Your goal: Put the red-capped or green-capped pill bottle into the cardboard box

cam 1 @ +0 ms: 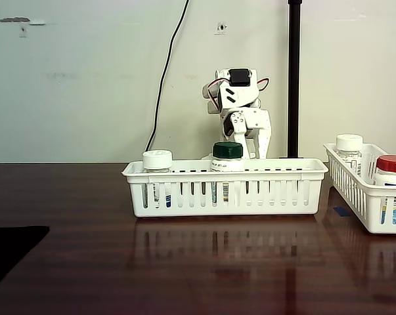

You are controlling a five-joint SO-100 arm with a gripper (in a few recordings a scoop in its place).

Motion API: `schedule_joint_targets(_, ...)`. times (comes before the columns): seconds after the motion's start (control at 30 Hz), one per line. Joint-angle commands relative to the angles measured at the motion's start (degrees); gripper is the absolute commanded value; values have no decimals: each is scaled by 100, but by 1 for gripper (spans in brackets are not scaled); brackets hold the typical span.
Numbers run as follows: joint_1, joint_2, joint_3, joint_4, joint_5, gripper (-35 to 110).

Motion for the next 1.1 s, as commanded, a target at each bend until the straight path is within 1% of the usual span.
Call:
schedule_joint_targets(0.0,-299,501,-26,70,-712,1)
schedule_joint_targets(0.2,-299,501,-26,70,-2083,1)
schedule_joint_targets(0.47,-299,501,-26,70,-3138,1)
schedule_joint_targets(0.73,-299,501,-26,70,-3604,1)
schedule_joint_targets(1.07,-290,501,-26,70,-3709,1)
